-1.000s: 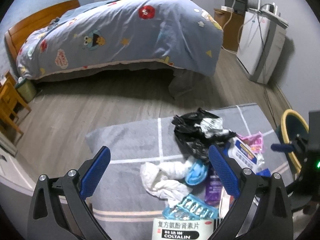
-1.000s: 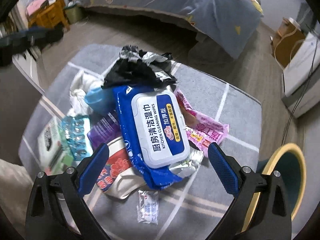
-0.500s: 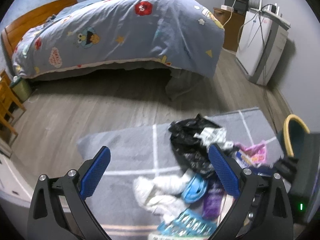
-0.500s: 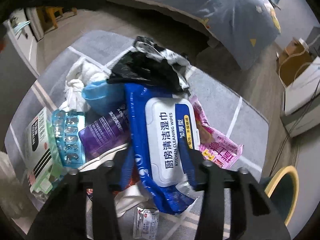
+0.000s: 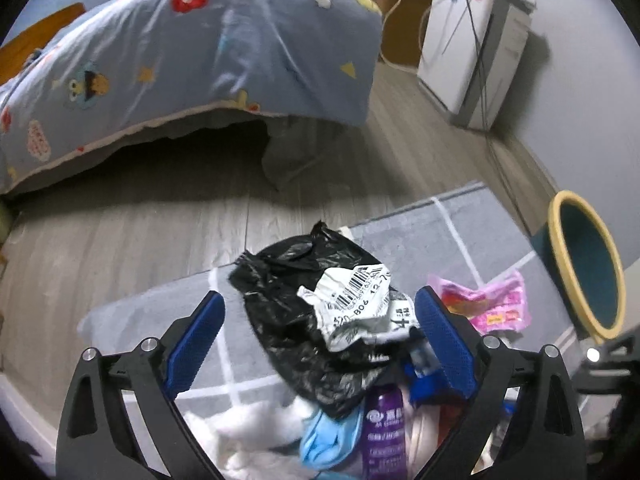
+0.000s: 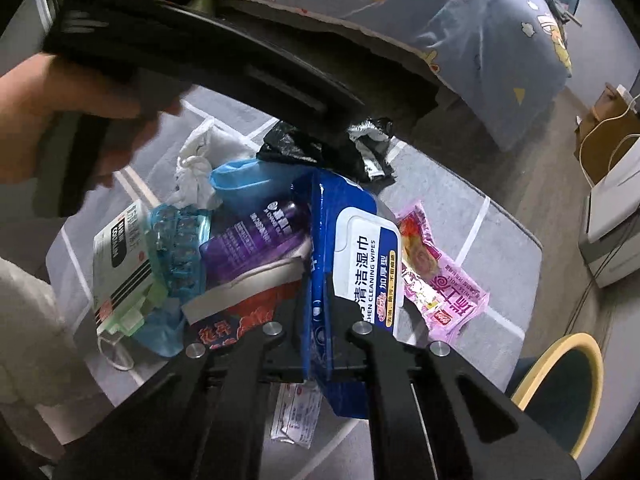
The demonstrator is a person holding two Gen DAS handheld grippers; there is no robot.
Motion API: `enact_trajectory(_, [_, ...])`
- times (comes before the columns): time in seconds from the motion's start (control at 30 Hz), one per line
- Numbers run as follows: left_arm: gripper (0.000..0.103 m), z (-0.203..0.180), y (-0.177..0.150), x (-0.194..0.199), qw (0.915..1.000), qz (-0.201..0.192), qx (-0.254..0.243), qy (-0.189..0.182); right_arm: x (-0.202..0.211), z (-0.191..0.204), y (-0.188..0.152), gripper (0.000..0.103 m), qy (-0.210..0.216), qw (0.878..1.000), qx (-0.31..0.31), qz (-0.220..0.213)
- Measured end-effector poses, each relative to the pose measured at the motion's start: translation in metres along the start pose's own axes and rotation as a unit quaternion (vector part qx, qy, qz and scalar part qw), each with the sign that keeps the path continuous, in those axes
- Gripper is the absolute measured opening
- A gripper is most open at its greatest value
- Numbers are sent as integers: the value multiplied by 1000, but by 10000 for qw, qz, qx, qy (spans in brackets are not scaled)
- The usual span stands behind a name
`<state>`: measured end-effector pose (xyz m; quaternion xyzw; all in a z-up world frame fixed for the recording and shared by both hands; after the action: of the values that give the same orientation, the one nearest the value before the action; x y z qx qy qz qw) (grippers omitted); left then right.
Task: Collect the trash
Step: 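Grasp the black plastic bag with the left tool while the right tool grasps the blue wipes pack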
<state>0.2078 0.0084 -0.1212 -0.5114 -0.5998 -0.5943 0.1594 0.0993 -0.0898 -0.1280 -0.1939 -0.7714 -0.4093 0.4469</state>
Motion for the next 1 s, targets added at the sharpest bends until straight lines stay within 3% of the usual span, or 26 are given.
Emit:
enact_trajectory(0.07, [89, 1, -1, -10, 9999, 153, 47, -30, 0, 0, -2, 4, 35, 10000, 47, -9])
enact_trajectory(0.1, [76, 1, -4, -16, 9996, 263, 61, -27, 0, -1, -3, 4, 49, 10000, 69, -10])
enact_trajectory(0.17, [65, 1, -8, -23, 9988, 467, 82, -105, 1, 0, -5, 4, 95, 9999, 112, -20])
enact_trajectory(0.3, [45, 1, -12, -20, 9988, 480, 85, -105, 2, 0, -6, 4, 147, 9998, 151, -45])
enact_trajectory(0.57, [33, 6, -17, -6, 9991, 367, 167, -115, 7, 2, -5, 4, 212, 9996, 189, -69])
enact_trajectory(1.0, [32, 11, -9, 52, 9991, -274, 334, -19, 34, -11, -2, 4, 183, 9993, -114, -290])
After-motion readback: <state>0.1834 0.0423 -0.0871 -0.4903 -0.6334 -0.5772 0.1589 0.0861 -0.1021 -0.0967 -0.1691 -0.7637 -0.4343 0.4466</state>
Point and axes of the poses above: each gripper's, at about its wrist camera, not at the fingertips, and x roughly against the way its jaws point, z to its left, y to its top, the point moved 1 cm from there along -x, roughly the way its jaws point, and after that the axes turned 15 degrees about -y, right-handed, at the moved point
